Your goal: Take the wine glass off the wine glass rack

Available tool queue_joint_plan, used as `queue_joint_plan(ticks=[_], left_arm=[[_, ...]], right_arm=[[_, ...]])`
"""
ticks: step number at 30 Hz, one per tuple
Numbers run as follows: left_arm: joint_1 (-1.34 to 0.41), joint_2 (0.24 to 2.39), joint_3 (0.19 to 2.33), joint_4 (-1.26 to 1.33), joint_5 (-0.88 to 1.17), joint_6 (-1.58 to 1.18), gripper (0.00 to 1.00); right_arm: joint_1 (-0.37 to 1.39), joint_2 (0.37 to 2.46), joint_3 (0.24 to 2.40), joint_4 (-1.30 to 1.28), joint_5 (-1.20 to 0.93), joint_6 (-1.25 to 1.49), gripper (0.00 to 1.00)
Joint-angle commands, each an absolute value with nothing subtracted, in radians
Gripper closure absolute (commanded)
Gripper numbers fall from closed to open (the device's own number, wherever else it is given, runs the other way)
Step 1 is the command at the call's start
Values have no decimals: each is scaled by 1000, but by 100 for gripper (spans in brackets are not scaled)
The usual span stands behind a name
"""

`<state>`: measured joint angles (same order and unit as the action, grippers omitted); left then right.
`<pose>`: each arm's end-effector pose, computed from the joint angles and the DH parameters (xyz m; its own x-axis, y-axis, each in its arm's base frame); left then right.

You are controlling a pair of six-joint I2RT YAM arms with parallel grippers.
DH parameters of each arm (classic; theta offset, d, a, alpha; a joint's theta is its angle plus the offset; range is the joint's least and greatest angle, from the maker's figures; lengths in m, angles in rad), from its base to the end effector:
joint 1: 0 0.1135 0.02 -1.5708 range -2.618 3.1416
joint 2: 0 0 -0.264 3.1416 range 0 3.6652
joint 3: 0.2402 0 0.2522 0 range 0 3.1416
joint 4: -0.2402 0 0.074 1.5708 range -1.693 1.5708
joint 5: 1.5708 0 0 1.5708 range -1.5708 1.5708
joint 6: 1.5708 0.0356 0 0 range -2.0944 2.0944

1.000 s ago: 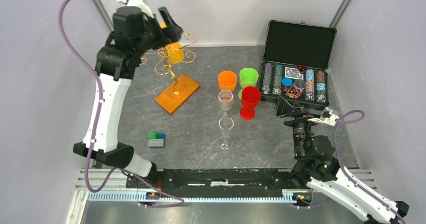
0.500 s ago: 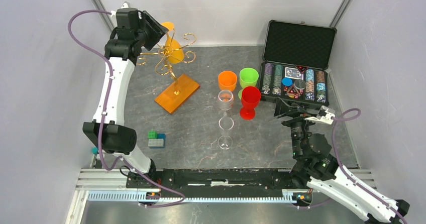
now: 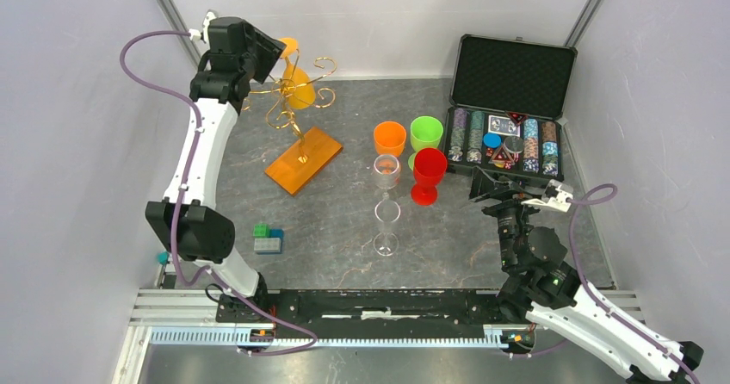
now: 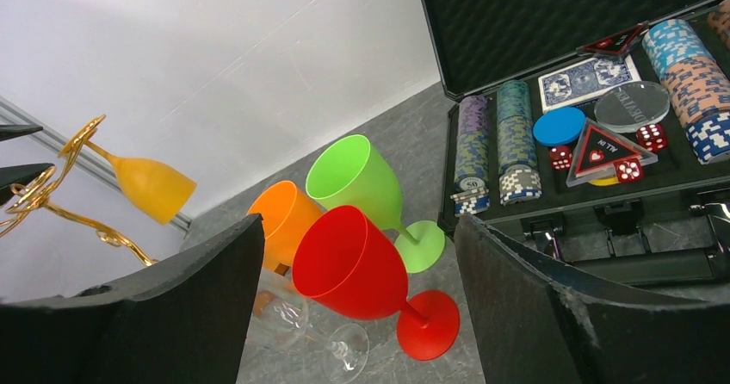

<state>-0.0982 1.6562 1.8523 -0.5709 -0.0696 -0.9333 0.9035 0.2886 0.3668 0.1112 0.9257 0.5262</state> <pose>0.3715 -0.0341 0.4430 -0.2437 -0.7815 -0.5743 -0.2729 0.6235 -0.7327 0.0843 0.0611 0.2855 0.1075 0.6244 -0.7737 -0.0470 0.7805 0.6234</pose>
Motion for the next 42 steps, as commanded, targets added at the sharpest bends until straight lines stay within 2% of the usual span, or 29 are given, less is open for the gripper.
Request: queue_joint_plan(ticks=[1,6,10,16,24,30,32,39,42], left_arm=[[-102,1672,1834,-506,-129,-1003,41],[-101,1692,1837,-499,-137,-1021,45],[-101,1699,1823,-448,-133,-1018,59],[-101,1707,1824,-438,-124,-986,74],[-112,1681,1829,-455,-163,-905,77],[-119,1680,1836,-463,-164,-878,94],[-123,1682,1840,-463,-166,-869,94],[-131,1681,1855,-484,-178,-828,69],[-132,1672,1855,-486,-192,-821,66]], right_arm=[[910,293,407,106,943,540,15],[910,289,410,94,944,545,15],[910,285,410,88,949,547,15],[910,278,411,81,953,548,15],[910,279,409,81,956,551,15],[910,283,404,81,953,563,15],[910,286,406,81,950,562,15],[909,281,402,81,953,561,15],[911,284,403,81,953,562,15]])
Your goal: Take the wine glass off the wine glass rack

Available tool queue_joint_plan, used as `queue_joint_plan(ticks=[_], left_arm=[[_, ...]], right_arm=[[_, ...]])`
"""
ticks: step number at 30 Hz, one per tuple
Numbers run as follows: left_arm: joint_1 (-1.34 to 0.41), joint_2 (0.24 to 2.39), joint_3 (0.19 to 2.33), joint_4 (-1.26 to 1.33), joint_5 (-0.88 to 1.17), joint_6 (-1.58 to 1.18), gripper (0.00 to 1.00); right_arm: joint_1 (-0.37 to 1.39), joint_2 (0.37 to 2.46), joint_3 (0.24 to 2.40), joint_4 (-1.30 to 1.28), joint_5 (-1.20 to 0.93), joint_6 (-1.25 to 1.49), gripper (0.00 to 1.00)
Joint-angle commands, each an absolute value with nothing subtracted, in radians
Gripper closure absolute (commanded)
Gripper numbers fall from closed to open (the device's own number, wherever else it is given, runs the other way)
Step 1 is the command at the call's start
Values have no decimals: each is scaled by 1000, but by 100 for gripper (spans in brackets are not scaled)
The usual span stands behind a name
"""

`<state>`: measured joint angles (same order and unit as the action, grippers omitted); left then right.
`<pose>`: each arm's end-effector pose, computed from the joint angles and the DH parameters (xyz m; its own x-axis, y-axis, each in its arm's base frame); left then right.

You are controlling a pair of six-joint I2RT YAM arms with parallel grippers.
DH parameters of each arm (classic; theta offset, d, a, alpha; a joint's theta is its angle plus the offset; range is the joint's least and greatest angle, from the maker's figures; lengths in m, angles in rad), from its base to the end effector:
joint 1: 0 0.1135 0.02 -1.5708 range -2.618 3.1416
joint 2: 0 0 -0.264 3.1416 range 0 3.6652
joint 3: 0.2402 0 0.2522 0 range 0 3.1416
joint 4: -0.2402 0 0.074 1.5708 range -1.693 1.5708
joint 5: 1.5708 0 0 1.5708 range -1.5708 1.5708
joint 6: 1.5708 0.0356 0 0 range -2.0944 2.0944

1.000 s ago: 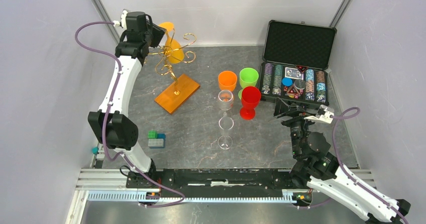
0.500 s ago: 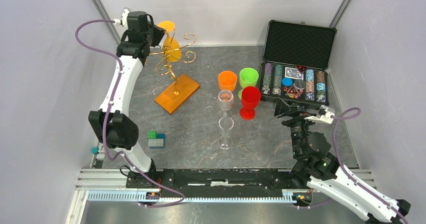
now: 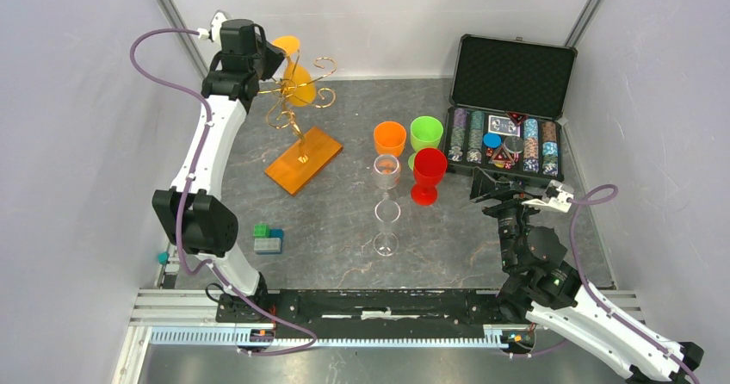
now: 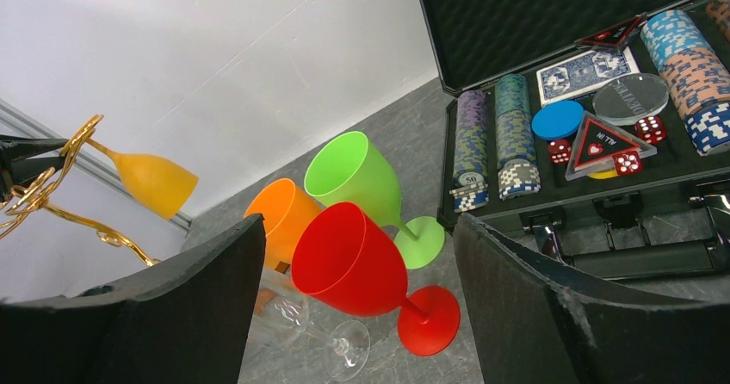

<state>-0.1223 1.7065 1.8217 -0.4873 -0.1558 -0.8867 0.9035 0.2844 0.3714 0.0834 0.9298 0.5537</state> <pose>0.3916 -0.0426 0.4231 -0.2103 -0.7455 -0.6324 -0.2942 0.6652 -0.6863 0.0839 0.0604 0.2848 0.0993 0.6342 -0.7668 -0.0389 0.7725 0.6338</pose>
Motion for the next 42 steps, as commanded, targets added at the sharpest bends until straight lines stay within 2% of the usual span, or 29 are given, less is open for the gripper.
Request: queue_joint_plan(ticks=[1,7,15,19,33,42], left_arm=[[-132,1670,1855,-486,-195,-820,65],[-132,1653,1848,-478,-204,-828,67],[-132,1639,1840,-455,-218,-828,85],[-133,1643,1835,-446,-207,-840,97],[-129,1544,1593,-123,-99,-1061,98],[-117,1506,1582,-121,-37,-1104,98]], right_arm=[[911,286,402,81,952,562,15],[910,292,403,81,951,565,16],[910,288,402,81,957,561,15],[910,290,405,81,957,561,15],[910,278,400,81,968,552,16],[910,275,396,81,967,552,15]])
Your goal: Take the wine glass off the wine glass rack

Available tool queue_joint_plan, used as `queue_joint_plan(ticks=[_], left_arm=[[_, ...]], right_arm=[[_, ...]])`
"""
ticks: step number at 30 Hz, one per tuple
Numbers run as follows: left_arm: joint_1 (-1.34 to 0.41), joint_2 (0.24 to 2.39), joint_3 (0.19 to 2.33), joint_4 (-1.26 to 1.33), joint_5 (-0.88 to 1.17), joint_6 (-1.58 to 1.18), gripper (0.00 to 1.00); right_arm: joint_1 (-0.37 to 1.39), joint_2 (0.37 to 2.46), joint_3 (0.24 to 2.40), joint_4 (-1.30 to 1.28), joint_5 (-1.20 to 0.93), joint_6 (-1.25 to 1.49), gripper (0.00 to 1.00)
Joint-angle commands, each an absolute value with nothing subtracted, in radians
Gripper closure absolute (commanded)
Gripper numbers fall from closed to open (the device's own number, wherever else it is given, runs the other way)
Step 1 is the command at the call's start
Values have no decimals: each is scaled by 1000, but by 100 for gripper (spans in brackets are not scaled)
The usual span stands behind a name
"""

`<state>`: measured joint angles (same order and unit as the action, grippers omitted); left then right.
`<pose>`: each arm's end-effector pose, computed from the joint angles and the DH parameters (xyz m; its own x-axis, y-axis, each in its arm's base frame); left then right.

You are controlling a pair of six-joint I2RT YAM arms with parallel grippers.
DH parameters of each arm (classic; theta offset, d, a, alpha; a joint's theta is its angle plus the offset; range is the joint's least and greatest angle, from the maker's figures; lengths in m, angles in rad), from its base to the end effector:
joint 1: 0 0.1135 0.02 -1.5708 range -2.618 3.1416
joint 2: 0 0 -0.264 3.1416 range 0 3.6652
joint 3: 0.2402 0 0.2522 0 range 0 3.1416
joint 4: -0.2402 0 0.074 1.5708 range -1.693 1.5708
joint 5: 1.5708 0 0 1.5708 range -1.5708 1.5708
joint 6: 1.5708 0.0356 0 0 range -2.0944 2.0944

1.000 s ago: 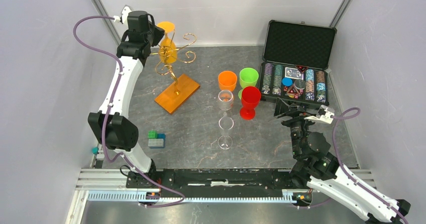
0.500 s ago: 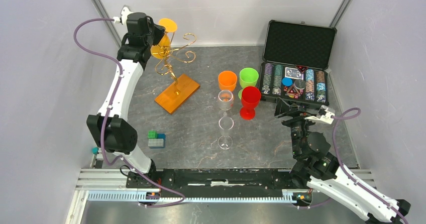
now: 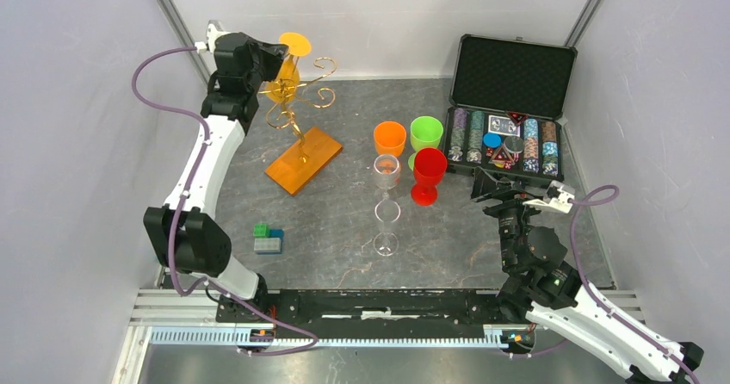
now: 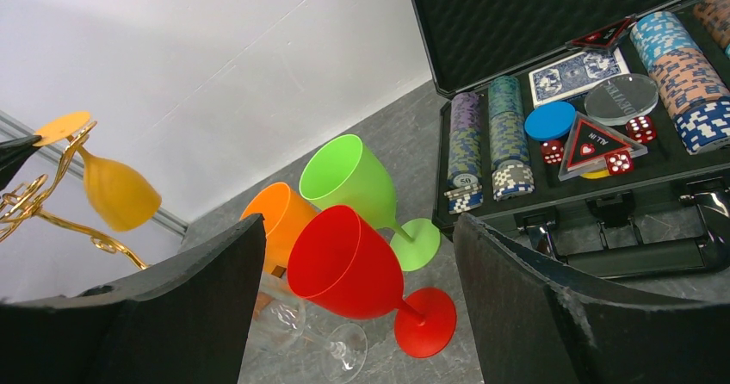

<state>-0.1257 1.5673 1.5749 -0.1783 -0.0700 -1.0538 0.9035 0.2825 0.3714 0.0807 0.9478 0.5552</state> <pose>0.3689 -0.0441 0.4208 -0.1326 -0.8573 -0.4974 -0.1185 0.5120 -0.8508 0.0837 0.0595 0.2846 0.1083 0.6344 -0.7653 -0.0235 0.7713 0.6360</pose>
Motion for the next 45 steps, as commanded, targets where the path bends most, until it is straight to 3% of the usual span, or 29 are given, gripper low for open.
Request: queue_joint_plan(ticks=[1,16,25,45], left_arm=[[-114,1503,1584,-130,-36,-1105,98],[-47,1444,1543,-141,-5,-1143,98],[34,1452,1472,37,34,-1185,98],[60,1522,1581,496,464,-1310,98]], right_arm=[[910,274,397,81,967,552,16],[910,276,395,81,965,560,15],[911,277,396,80,966,557,15],[910,309,396,183,819,466,5]])
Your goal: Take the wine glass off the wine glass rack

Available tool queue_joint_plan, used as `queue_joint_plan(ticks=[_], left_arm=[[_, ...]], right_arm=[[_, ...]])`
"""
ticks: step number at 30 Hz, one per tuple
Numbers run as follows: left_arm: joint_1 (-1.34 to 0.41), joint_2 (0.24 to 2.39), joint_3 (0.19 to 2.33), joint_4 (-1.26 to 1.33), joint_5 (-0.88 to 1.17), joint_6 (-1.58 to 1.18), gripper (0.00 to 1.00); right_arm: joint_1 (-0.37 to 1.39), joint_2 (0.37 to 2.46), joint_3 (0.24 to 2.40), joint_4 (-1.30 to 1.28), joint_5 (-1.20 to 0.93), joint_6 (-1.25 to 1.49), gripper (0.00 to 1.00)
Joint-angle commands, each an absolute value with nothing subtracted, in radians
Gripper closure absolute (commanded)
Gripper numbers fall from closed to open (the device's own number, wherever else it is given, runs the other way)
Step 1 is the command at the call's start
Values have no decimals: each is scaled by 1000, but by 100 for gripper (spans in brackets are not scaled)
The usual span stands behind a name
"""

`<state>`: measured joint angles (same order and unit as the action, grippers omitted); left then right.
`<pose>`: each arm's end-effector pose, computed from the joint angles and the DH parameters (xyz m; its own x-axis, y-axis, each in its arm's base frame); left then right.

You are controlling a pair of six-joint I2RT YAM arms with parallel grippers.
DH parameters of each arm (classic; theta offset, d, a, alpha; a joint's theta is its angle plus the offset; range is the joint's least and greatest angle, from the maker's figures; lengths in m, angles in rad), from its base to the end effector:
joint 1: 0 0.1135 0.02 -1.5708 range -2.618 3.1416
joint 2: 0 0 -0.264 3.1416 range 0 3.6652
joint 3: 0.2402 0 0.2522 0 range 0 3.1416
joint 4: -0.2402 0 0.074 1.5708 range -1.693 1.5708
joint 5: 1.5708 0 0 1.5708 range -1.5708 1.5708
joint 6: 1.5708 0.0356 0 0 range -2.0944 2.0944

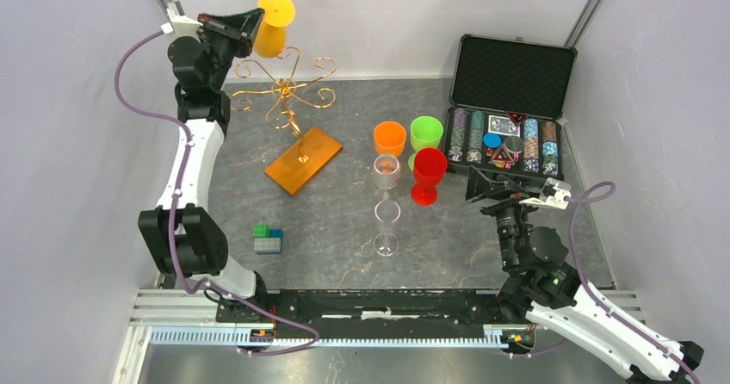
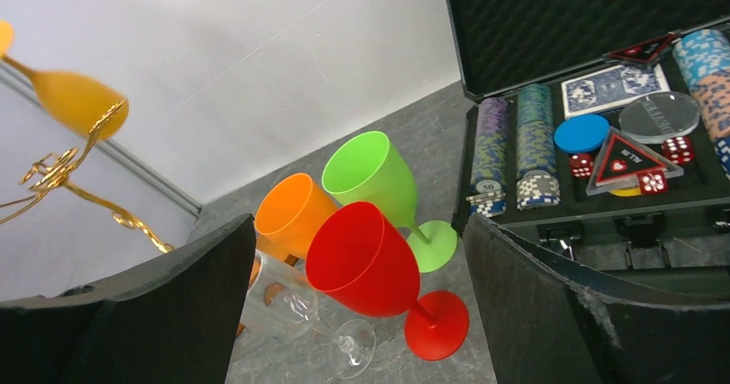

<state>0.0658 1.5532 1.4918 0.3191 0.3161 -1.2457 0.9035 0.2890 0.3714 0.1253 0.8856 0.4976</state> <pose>0.3677 0.0131 0.4498 -0.1438 -0.9121 -0.3839 0.3168 0.3251 -0.8910 0.0839 0.0620 0.2886 0.0987 0.6133 -0.7836 -0.0857 0.7898 0.6074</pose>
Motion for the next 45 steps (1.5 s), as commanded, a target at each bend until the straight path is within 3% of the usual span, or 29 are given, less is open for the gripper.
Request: queue_joint_plan(ticks=[1,6,18,26,37,45], left_arm=[[61,1517,1591,509,479,-1309,98],[60,1468,1631,418,481,-1292,98],[13,1341,1522,459,585,-1566,98],[-206,1245,1418,496,588,-1639,98],[-520,1154,1328,540,471,-1678,98],[-617,1122,1306,615,449,-1736,98]], right_arm=[[910,314,399,186,810,466,5],[909,329,411,187,795,470,5],[910,355,425,201,752,491,4],[910,389,436,296,613,479,2],[910,497,452,834,27,428,2],[910,626,469,1130,-70,471,2]])
